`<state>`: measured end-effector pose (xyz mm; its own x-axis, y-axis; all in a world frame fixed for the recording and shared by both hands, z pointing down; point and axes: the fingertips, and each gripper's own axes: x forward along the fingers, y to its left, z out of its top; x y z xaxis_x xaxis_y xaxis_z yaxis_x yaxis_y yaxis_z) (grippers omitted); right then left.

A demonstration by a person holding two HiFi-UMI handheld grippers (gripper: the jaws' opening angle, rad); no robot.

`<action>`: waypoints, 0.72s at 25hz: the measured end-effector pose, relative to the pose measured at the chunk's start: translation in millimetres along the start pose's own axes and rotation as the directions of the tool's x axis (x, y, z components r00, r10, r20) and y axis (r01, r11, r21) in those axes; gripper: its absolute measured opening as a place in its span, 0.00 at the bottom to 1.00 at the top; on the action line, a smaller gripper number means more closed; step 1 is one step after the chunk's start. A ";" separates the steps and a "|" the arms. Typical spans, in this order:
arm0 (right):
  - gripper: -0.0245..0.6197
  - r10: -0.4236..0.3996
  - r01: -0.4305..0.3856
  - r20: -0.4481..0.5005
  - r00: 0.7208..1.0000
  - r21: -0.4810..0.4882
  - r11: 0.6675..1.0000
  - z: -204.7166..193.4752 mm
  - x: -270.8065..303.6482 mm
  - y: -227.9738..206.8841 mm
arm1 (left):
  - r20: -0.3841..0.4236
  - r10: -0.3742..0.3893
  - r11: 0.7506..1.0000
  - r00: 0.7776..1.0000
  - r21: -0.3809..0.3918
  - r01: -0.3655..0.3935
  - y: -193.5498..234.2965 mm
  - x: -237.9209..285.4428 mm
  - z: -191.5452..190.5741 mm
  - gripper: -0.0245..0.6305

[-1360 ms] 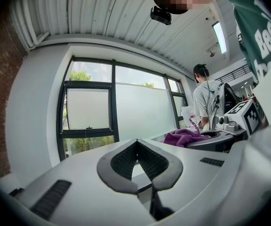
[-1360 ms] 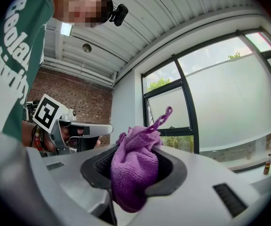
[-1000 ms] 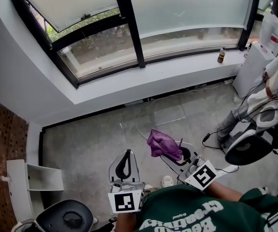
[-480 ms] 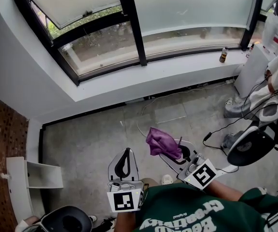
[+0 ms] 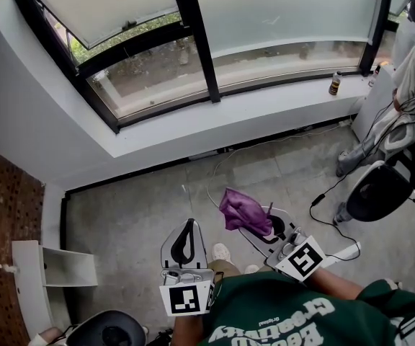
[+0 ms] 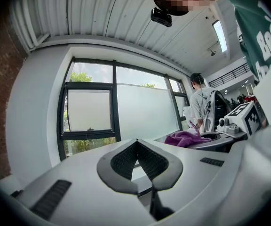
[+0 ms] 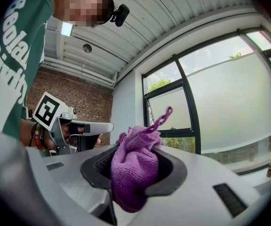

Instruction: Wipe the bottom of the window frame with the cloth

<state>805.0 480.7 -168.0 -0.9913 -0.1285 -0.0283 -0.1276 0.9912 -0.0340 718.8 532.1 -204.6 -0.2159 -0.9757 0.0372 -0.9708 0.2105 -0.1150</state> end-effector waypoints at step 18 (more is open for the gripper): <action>0.27 -0.001 0.001 0.012 1.000 -0.029 1.000 -20.5 132.4 -50.4 | 0.051 0.004 1.000 0.999 0.023 -0.005 112.1 92.5 -20.1 0.05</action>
<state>679.6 414.4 -149.5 -0.9907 -0.1299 -0.0401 -0.1298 0.9915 -0.0048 587.9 466.6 -194.1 -0.2137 -0.9768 -0.0143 -0.9671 0.2136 -0.1378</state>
